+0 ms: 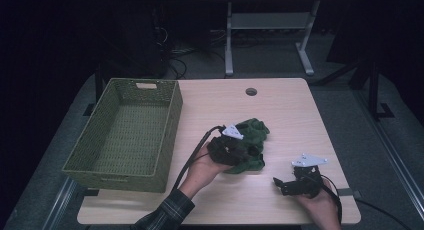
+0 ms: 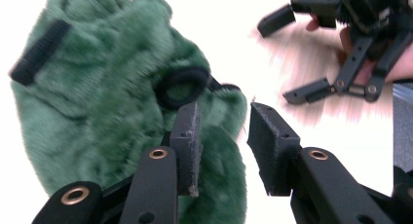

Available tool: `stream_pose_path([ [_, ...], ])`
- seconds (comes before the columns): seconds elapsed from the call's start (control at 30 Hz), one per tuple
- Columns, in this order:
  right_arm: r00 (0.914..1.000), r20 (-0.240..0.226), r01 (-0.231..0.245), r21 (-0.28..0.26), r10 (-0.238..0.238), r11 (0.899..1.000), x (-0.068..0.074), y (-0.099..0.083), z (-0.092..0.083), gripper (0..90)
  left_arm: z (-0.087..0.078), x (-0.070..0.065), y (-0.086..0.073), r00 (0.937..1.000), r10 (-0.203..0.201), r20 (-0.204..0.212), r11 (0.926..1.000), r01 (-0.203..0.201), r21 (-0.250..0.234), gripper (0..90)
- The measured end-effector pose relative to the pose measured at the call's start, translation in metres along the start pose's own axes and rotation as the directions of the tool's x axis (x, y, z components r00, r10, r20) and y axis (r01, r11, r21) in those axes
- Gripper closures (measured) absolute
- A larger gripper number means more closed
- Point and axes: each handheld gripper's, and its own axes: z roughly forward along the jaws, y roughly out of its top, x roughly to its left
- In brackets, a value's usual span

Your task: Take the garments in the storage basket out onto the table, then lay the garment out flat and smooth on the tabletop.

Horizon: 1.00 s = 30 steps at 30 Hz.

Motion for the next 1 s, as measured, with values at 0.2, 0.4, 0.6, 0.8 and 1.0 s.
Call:
stream_pose_path([
  [0.2,0.9999,0.004,-0.013,0.02,0.013,1.0,0.001,0.002,-0.002,7.6,0.006,-0.009,-0.01,0.9998,0.02,0.006,0.9996,-0.02,0.017,63.2],
  [0.4,0.9992,-0.03,-0.026,0.014,0.027,1.0,-0.001,0.005,-0.005,14.5,0.015,-0.009,-0.016,0.9981,0.056,-0.027,0.9967,-0.054,0.061,57.9],
  [0.6,0.9962,-0.085,-0.021,-0.026,0.019,0.999,0.005,0.014,-0.003,20.5,0.024,-0.002,-0.023,0.9979,0.053,-0.038,0.996,-0.051,0.074,56.2],
  [0.8,0.9894,-0.145,-0.006,-0.053,-0.002,0.999,0.013,0.027,0.006,31.9,0.03,0.002,-0.028,0.9981,0.039,-0.048,0.9972,-0.035,0.066,60.0],
  [1.0,0.9826,-0.186,-0.003,-0.039,-0.004,0.999,0.02,0.035,0.023,44.3,0.032,0.007,-0.032,0.995,0.067,-0.074,0.995,-0.061,0.079,69.3],
])
